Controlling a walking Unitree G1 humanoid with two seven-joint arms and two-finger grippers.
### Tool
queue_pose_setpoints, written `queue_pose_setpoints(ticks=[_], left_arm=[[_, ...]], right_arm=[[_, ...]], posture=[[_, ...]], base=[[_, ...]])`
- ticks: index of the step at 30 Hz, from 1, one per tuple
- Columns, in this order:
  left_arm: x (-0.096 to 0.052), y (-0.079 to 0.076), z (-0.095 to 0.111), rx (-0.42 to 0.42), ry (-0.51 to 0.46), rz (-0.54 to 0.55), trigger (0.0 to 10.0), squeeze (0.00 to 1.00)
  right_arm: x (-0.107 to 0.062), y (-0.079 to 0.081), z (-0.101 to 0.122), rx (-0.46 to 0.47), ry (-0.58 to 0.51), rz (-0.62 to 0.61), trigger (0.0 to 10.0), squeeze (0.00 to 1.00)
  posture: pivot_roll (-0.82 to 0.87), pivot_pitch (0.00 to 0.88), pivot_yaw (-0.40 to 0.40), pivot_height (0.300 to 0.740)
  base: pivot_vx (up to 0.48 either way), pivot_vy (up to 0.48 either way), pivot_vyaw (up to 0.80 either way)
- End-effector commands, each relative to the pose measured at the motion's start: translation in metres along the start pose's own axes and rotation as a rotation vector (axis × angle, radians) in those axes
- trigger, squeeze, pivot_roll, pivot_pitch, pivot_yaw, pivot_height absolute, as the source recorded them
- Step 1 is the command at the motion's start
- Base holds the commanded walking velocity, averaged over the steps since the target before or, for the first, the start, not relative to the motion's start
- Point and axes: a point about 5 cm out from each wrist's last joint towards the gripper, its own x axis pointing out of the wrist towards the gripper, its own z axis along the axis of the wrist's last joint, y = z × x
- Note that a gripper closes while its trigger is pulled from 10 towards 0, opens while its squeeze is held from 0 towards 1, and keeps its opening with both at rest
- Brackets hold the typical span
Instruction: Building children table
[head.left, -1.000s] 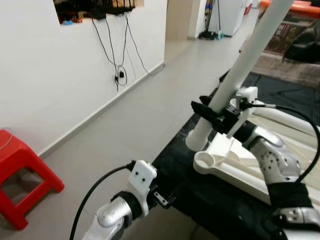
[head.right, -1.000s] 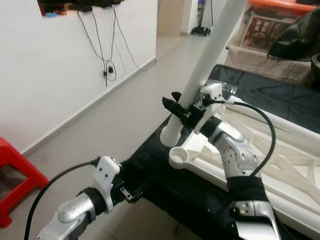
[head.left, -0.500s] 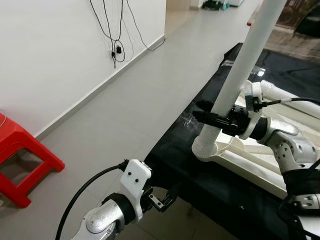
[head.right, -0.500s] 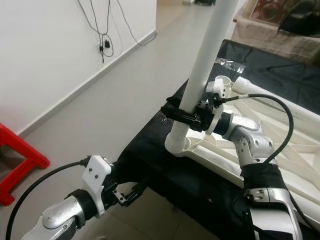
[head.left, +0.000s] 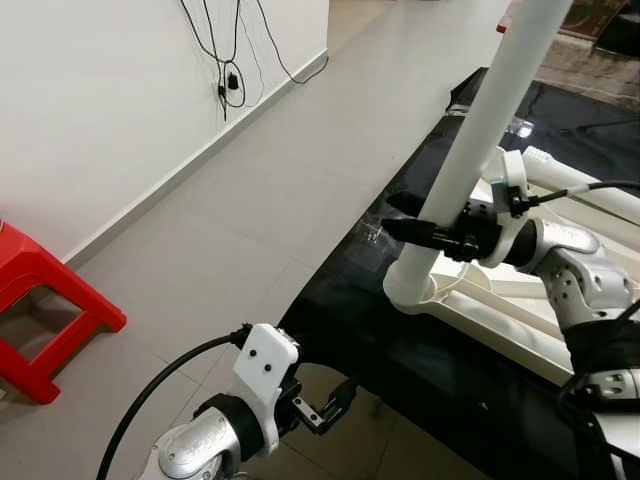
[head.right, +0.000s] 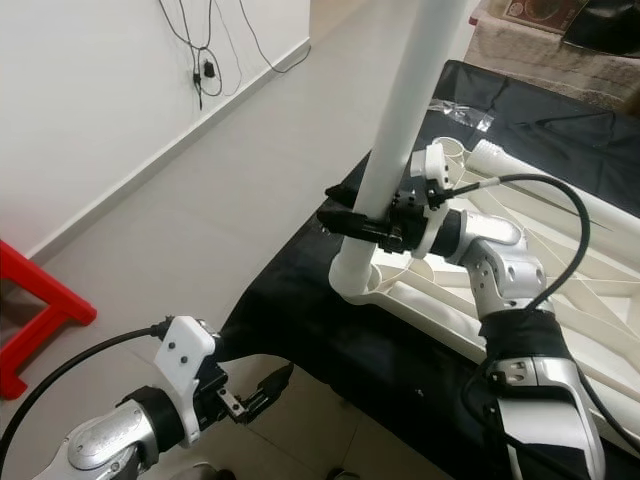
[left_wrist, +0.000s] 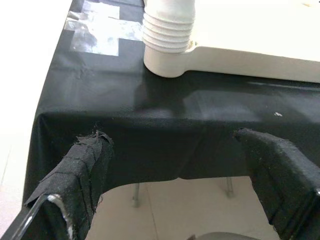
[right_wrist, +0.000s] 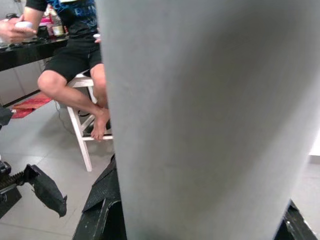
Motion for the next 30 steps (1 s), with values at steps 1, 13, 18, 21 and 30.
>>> queue_pose_setpoints(ticks=[1, 13, 18, 21, 30], left_arm=[[-0.002, -0.002, -0.003, -0.011, 0.022, -0.010, 10.0, 0.00], [-0.004, -0.006, -0.002, -0.007, 0.035, -0.024, 10.0, 0.00], [-0.006, -0.007, -0.002, -0.008, 0.041, -0.023, 10.0, 0.00], [-0.006, -0.007, -0.002, -0.007, 0.042, -0.023, 10.0, 0.00], [-0.009, -0.007, -0.001, 0.002, 0.050, -0.024, 10.0, 0.00]], right_arm=[[-0.003, -0.002, -0.006, 0.005, 0.039, -0.014, 10.0, 0.00], [-0.012, -0.006, -0.002, 0.005, 0.082, 0.044, 10.0, 0.00], [-0.015, -0.005, -0.004, 0.020, 0.077, 0.067, 10.0, 0.00], [-0.015, -0.005, -0.004, 0.022, 0.074, 0.071, 10.0, 0.00], [-0.011, 0.004, -0.016, 0.054, 0.069, 0.128, 10.0, 0.00]], posture=[[0.21, 0.221, -0.047, 0.740], [0.20, 0.202, -0.059, 0.740], [0.21, 0.199, -0.056, 0.740], [0.21, 0.199, -0.054, 0.740], [0.22, 0.217, -0.048, 0.740]], base=[[0.000, 0.000, 0.00], [0.000, 0.000, 0.00], [0.000, 0.000, 0.00], [0.000, 0.000, 0.00], [0.000, 0.000, 0.00]])
